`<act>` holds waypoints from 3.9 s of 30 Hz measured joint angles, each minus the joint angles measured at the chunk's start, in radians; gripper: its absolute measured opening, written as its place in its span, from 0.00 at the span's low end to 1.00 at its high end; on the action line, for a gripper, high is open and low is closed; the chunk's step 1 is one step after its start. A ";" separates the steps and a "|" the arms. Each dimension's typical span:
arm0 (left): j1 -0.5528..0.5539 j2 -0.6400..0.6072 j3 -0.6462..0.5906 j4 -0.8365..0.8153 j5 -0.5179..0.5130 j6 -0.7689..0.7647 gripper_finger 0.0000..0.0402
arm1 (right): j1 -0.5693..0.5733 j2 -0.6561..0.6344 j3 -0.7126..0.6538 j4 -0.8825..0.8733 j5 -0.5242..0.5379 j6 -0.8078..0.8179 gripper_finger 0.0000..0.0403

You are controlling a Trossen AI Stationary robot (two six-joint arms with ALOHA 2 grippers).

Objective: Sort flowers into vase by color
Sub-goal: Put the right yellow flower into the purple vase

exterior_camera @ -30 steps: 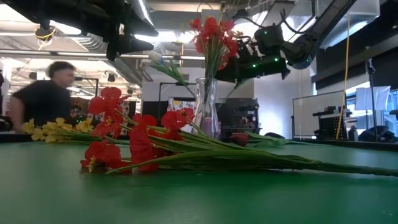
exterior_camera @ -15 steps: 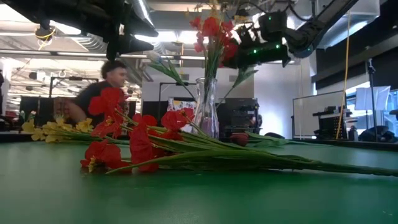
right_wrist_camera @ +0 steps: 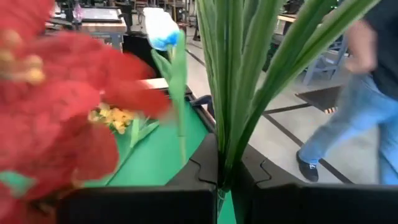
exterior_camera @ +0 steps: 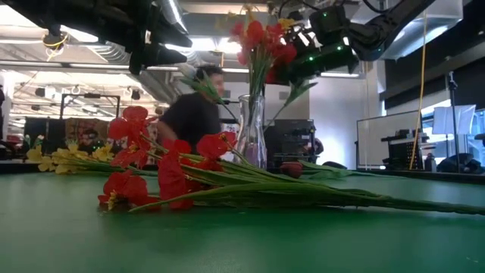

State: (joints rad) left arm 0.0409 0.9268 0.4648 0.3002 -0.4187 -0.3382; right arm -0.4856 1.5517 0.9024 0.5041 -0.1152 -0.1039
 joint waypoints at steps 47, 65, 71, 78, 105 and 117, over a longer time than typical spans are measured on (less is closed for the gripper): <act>0.000 0.000 0.000 -0.011 0.000 -0.022 0.51 | 0.027 0.160 0.000 0.250 0.051 0.048 0.03; 0.000 0.000 0.000 -0.013 0.000 -0.022 0.51 | 0.027 0.265 0.000 0.331 0.053 0.020 0.03; 0.000 0.000 0.000 -0.015 0.000 -0.023 0.51 | 0.027 0.265 0.000 0.331 0.049 -0.012 0.03; 0.000 0.000 0.000 -0.015 0.000 -0.025 0.51 | 0.026 0.265 0.000 0.331 0.027 -0.069 0.03; 0.000 0.000 0.000 -0.016 0.000 -0.025 0.51 | -0.085 0.263 0.001 0.198 -0.010 -0.141 0.02; 0.000 0.000 0.000 -0.015 0.000 -0.026 0.51 | -0.085 0.263 0.001 0.157 -0.017 -0.139 0.02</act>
State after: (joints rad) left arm 0.0410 0.9272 0.4652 0.2848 -0.4187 -0.3641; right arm -0.5705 1.8149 0.9035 0.6612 -0.1322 -0.2430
